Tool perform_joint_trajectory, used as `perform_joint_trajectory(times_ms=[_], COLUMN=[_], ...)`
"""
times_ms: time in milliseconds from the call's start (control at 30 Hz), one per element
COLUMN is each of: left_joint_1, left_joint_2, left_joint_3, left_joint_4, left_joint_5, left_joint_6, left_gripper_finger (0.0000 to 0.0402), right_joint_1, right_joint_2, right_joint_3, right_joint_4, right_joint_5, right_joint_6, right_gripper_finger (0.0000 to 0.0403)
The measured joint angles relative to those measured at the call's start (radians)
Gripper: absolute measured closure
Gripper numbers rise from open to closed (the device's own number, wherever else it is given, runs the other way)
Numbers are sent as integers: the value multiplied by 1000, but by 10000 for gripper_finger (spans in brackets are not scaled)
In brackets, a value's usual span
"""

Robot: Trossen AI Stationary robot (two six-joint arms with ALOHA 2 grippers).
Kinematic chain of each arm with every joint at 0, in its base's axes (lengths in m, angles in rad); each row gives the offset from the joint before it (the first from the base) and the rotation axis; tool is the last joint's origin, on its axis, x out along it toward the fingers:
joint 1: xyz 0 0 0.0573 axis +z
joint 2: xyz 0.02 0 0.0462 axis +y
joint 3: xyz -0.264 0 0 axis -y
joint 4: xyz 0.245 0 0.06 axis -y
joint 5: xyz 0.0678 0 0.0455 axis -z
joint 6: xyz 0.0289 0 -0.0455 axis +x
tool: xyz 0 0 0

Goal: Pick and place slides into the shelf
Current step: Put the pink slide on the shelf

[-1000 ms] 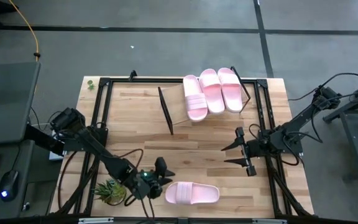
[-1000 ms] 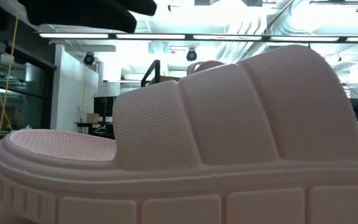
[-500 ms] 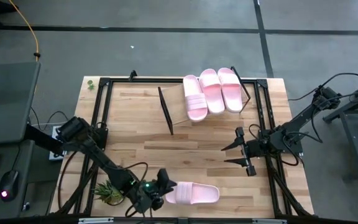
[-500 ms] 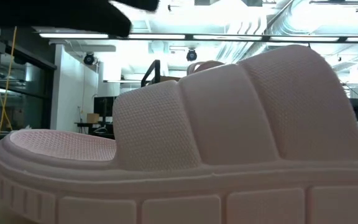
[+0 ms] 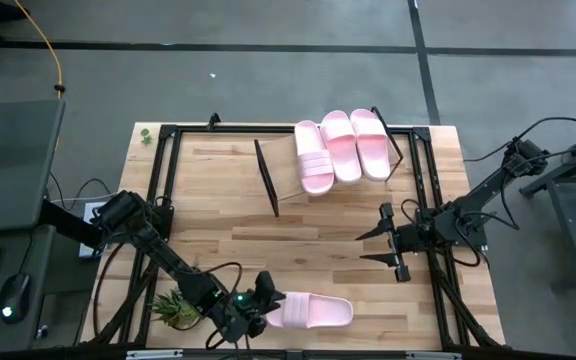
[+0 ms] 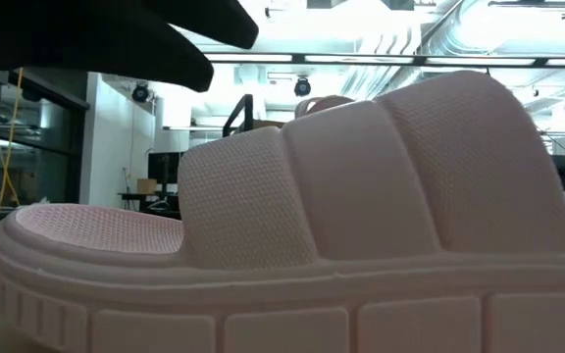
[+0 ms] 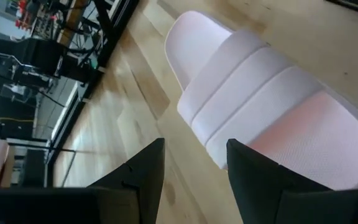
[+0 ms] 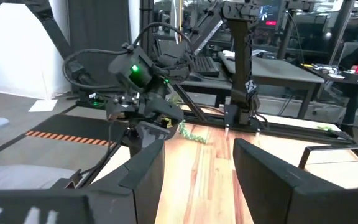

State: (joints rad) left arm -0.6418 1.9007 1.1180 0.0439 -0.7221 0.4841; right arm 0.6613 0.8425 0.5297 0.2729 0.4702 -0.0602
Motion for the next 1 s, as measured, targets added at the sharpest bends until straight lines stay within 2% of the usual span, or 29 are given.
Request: perform_joint_trajectory(times_ms=[167,433,700,867,1000], left_joint_1=[-1,-13,-12,-12,-7], left_joint_2=[0,0,71,103,102], left_joint_3=[0,0,-1,35,55], left_joint_4=[0,-8,37,35,34], left_joint_5=[55,57,47,-15,6], left_joint_6=[-62,-92,-61,-13,-19], left_gripper_finger=[245,245,245,245,245], right_joint_1=[0,0,0,0,0], right_joint_2=[0,0,1,1,1], right_joint_3=[0,0,0,0,0], right_joint_4=[1,0,-3,-6,-7], right_joint_5=[0,-1,-1,-2,-2], right_joint_6=[31,60,61,61,61], right_gripper_finger=[219,219,219,219,219])
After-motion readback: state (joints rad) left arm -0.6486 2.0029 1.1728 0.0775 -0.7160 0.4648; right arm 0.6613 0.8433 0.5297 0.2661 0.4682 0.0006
